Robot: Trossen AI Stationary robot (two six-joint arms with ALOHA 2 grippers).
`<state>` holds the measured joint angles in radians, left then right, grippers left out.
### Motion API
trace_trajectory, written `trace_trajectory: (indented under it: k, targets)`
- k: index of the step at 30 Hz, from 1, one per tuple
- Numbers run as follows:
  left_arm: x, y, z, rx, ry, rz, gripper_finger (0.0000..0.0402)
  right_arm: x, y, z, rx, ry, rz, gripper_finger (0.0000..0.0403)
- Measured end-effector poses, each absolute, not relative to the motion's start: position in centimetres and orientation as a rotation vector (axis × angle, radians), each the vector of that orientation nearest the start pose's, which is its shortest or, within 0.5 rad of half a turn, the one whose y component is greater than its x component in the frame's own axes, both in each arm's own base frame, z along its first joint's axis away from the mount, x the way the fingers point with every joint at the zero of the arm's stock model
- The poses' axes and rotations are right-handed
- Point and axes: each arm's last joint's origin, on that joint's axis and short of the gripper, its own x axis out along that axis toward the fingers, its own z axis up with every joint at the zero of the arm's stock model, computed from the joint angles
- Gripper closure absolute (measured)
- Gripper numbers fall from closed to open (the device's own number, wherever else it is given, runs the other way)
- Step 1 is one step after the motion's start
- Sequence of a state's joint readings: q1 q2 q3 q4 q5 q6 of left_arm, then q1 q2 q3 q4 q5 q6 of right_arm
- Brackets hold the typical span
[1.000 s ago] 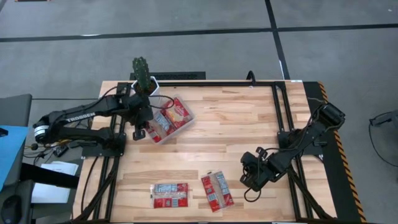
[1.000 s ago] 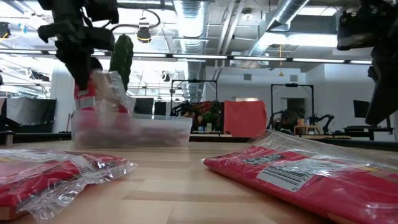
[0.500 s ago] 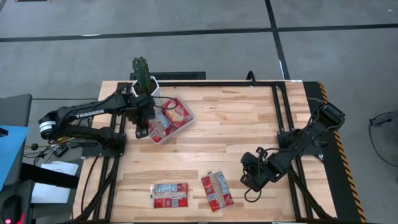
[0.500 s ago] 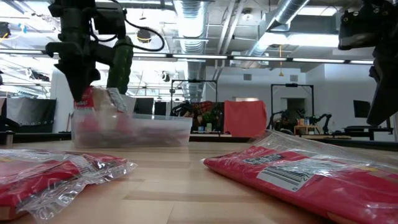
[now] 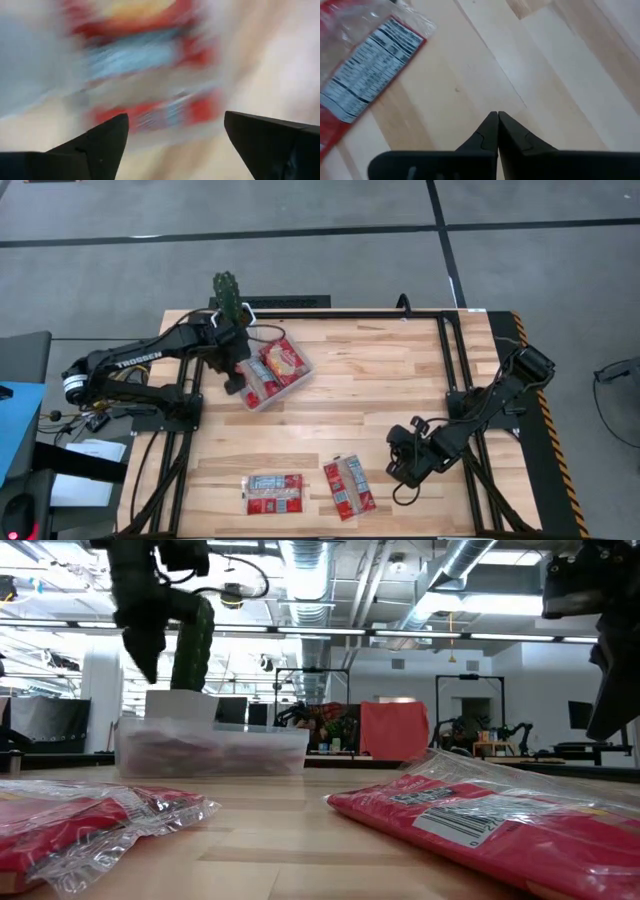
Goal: Sort popcorn bags into baskets
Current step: Put the red popcorn bag into the transparent bin
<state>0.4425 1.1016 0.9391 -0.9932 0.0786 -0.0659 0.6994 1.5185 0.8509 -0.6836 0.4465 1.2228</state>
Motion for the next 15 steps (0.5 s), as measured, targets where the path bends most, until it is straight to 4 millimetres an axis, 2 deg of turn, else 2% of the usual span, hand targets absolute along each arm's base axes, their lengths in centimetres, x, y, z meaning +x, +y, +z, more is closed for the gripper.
trace_trajectory:
  k: [3,5,10,15]
  targets:
    - [19.5,7.0,27.8,-0.604,0.865,0.191,0.0093,20.7,16.0,17.2,0.395,1.002,-0.437,0.0379]
    - [21.2,5.7,27.8,-0.664,0.745,0.101,0.0099,21.0,16.6,17.2,0.439,0.971,-0.405,0.0379]
    - [25.4,1.2,27.1,-0.602,0.609,-0.064,0.0110,21.5,19.4,16.1,0.536,0.916,-0.299,0.0382]
    - [29.5,-2.4,24.1,-0.568,0.604,-0.194,0.0112,21.4,21.7,15.5,0.552,0.888,-0.156,0.0384]
